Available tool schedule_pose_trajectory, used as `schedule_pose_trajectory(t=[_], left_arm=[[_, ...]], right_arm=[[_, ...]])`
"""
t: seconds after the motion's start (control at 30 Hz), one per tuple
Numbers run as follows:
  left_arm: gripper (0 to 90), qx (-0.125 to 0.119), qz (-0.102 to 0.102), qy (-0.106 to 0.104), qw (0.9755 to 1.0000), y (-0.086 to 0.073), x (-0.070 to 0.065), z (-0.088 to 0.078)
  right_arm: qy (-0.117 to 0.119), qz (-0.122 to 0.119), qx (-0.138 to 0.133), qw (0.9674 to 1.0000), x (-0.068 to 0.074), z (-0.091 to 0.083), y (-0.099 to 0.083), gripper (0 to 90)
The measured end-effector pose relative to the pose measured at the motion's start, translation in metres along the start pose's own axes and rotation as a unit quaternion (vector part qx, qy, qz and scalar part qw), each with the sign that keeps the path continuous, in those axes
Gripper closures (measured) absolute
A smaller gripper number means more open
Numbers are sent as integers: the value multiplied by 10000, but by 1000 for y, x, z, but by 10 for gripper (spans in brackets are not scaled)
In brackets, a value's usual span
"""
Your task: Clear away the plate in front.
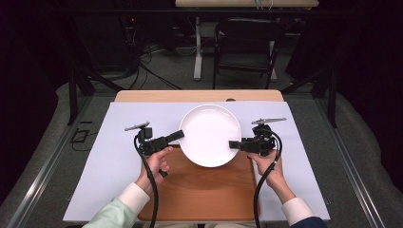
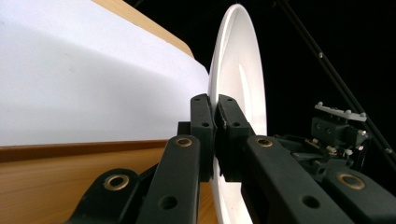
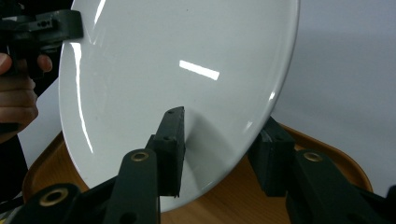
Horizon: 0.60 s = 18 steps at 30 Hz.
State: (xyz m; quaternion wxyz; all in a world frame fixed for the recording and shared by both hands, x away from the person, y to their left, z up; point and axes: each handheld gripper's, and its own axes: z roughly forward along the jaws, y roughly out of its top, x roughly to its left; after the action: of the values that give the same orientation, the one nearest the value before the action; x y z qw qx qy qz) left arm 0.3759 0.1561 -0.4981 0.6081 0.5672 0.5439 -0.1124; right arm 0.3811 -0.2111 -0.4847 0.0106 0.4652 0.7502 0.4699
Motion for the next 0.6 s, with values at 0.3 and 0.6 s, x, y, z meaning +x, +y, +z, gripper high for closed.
schedule_pose_trajectory(t=[0.3, 0.6], left_arm=[[871, 243, 590, 84, 9979, -1, -11, -2], [856, 495, 1107, 272, 9922, -3, -19, -7]], right_arm=[[74, 80, -118, 9999, -2, -10, -3, 661], [35, -31, -163, 9999, 4, -18, -6, 702]])
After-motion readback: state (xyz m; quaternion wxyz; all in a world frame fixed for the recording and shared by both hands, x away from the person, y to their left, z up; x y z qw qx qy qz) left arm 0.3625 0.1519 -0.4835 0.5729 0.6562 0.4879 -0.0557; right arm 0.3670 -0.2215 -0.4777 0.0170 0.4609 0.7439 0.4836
